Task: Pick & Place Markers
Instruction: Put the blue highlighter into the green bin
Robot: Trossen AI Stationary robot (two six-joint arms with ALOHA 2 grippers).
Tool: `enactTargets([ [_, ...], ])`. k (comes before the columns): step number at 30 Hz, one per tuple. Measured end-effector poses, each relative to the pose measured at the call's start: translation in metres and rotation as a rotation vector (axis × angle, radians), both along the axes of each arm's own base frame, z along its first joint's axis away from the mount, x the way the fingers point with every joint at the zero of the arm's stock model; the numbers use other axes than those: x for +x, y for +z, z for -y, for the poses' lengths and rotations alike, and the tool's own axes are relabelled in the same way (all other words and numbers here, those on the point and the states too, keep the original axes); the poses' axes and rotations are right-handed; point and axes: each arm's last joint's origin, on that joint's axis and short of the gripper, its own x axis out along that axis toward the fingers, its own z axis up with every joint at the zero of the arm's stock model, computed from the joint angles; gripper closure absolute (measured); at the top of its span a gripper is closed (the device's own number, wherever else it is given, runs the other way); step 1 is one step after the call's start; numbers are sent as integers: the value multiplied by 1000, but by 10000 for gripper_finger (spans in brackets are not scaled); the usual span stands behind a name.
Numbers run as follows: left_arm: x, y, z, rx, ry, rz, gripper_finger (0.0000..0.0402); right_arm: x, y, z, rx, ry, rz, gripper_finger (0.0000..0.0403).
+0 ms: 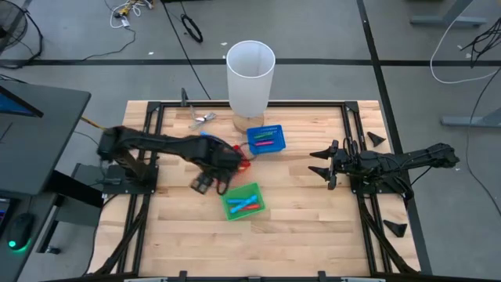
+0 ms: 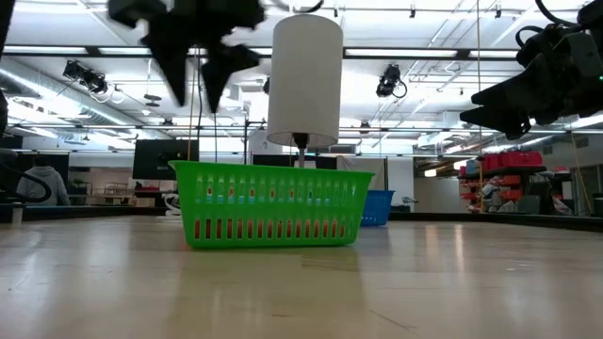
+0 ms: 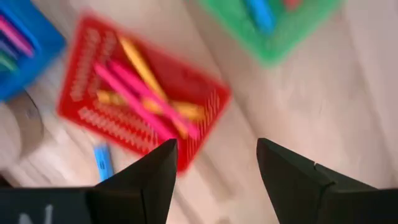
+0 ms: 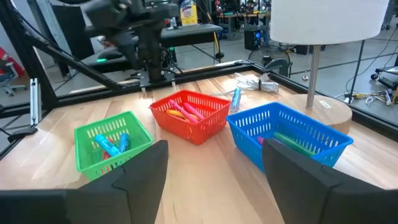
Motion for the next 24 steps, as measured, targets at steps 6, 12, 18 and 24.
enactTargets([
  [6,-41,-20,-50,70,-1,-63,177,0,0,0,0,0,0,140],
  [12,-75,-39,-92,71,80,-96,177,0,0,0,0,0,0,140],
  [18,-94,-55,-119,58,85,-136,177,0,0,0,0,-1,-1,140],
  [24,-96,-60,-146,-22,107,-29,177,0,0,0,0,0,0,140],
])
